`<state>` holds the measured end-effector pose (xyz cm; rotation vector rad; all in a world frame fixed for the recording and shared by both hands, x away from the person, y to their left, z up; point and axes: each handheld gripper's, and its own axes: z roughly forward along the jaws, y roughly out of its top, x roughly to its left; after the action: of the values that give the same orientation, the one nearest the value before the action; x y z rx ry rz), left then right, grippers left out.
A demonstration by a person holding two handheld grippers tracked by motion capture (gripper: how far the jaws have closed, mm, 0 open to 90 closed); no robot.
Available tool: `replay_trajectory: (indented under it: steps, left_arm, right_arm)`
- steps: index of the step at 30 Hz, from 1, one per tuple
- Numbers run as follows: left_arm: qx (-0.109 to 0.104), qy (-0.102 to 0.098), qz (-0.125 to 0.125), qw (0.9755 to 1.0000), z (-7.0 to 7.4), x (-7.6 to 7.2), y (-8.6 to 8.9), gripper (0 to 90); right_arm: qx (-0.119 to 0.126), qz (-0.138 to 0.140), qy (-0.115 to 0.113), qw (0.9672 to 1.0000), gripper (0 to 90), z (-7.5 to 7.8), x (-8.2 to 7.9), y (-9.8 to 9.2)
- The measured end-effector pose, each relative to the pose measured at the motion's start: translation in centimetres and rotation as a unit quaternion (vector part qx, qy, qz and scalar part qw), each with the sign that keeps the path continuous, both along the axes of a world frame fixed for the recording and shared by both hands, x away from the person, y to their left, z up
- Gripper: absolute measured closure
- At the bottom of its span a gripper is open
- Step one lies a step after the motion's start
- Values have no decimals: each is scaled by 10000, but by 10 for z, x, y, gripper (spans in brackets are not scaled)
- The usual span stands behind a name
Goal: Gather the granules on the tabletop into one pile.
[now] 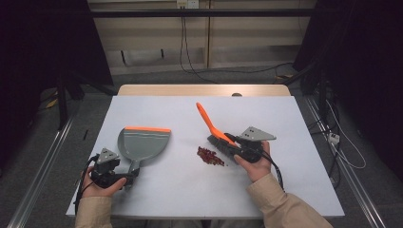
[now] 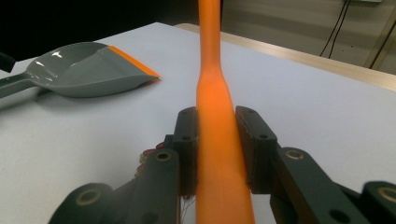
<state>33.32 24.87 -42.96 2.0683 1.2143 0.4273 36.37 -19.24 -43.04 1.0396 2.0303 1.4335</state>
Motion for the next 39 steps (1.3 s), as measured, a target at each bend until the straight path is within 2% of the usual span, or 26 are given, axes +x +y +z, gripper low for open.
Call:
replay_trajectory:
  steps: [8, 10, 12, 16, 17, 18, 20, 24, 26, 35, 39]
  left_arm:
    - [-57, 180, -22, 9998, -4, 1, 0, 288]
    - [-39, 248, -37, 9997, -5, 3, -2, 345]
    - [20, 309, -1, 9995, -5, 6, -5, 392]
    - [-14, 436, 124, 9990, -6, 14, -10, 454]
    - [-38, 463, 153, 9988, -7, 15, -12, 485]
    - [-25, 464, 143, 9988, -7, 16, -12, 557]
    - [48, 421, 200, 9989, -7, 17, -13, 604]
    - [7, 355, 187, 9992, -4, 18, -8, 618]
    - [-81, 267, 216, 9994, -2, 17, -6, 621]
    - [-306, 113, -57, 9995, 8, 9, 10, 624]
    - [-327, 11, -185, 9993, 15, 3, 13, 625]
  right_arm:
    - [55, -69, -21, 10000, 713, 2, 2, -4]
    - [48, -79, -28, 10000, 713, 2, 2, -3]
    - [44, -77, -20, 10000, 713, 2, 2, -3]
    - [43, -70, -29, 10000, 713, 2, 2, -3]
    - [48, -67, -20, 10000, 713, 2, 2, -3]
    - [55, -67, -16, 10000, 713, 2, 2, -3]
    - [71, -60, -14, 10000, 713, 3, 2, -3]
    - [72, -53, -22, 10000, 713, 3, 2, -4]
    - [83, -57, -27, 9999, 713, 3, 2, -4]
    - [101, -60, -34, 9999, 713, 3, 2, -4]
    - [111, -56, -38, 9999, 713, 3, 3, -4]
